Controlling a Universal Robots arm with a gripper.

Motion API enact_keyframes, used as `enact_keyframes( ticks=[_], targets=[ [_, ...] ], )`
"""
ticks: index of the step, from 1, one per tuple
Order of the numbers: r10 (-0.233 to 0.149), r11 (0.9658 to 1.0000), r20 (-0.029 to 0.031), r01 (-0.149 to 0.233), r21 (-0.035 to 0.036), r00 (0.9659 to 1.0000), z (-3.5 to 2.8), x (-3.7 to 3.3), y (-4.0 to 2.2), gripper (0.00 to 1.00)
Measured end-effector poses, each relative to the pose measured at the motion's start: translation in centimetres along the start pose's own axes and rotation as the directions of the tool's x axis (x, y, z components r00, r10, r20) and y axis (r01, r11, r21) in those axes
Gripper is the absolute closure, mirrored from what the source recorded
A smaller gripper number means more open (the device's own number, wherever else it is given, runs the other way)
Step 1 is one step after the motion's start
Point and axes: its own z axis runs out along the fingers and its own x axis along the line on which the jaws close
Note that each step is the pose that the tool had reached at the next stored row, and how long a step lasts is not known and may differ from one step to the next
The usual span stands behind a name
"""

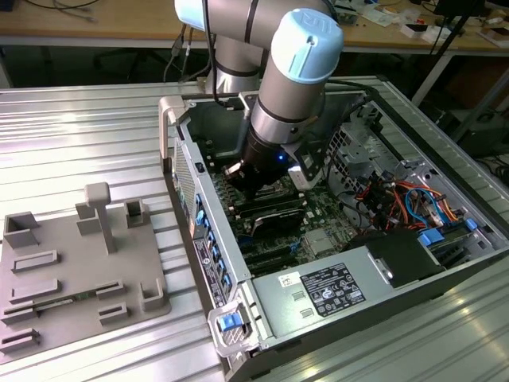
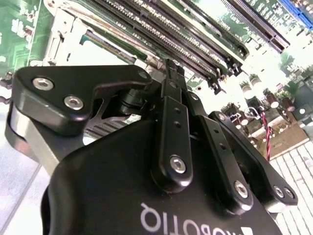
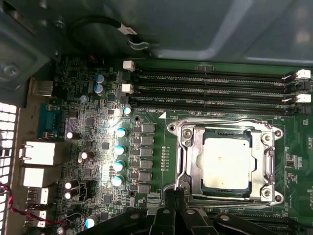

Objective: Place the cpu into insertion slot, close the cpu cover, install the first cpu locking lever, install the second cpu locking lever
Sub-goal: 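Install the second cpu locking lever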

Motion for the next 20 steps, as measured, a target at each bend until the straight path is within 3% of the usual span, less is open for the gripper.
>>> enact_keyframes(
  ticks=[8,20],
  targets=[
    [0.0,1.0,0.0,0.0,0.0,1.0,-1.0,0.0,0.13,0.89],
    [0.0,1.0,0.0,0.0,-0.0001,1.0,-1.1,0.0,0.14,0.89]
  ],
)
